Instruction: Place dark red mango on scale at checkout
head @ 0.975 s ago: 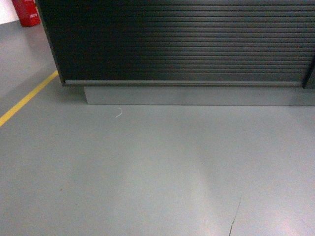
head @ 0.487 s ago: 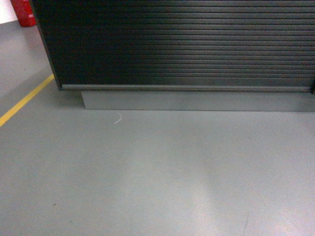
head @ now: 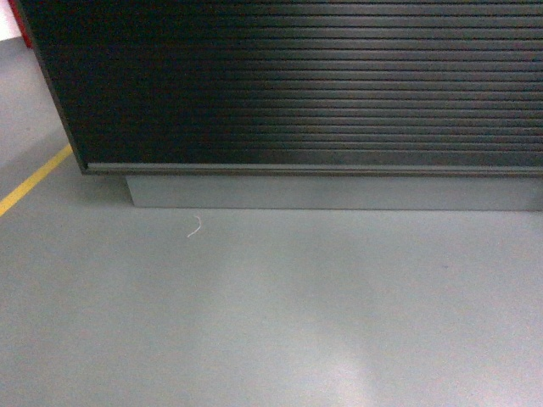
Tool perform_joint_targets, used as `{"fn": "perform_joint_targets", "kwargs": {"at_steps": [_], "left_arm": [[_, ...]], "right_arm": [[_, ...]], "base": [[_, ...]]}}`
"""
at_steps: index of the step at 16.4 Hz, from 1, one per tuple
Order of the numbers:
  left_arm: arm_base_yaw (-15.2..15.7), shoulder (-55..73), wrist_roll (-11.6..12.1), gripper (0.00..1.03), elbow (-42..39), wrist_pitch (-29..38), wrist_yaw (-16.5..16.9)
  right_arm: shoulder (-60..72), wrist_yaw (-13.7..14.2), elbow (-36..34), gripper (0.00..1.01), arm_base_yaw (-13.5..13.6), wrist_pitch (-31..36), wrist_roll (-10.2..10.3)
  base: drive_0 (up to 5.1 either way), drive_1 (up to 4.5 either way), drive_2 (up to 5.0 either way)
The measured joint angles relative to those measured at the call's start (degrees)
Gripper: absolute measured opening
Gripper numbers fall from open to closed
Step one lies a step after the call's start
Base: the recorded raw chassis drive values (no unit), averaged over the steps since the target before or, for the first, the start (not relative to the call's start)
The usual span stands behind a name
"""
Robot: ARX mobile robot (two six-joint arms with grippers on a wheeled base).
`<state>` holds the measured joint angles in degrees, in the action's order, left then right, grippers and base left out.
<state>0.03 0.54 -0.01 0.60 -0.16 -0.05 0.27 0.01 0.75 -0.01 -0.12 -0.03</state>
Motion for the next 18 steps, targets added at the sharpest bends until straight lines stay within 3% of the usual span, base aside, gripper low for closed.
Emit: {"fn": "perform_joint_targets", "kwargs": {"at_steps": [18], "left_arm": [[0.0, 0.0, 0.0, 0.98, 0.0, 0.0, 0.0]], "right_arm": [[0.0, 0.0, 0.0, 0.98, 0.0, -0.1, 0.0]], "base": [[0.1, 2.58, -2.4]]}}
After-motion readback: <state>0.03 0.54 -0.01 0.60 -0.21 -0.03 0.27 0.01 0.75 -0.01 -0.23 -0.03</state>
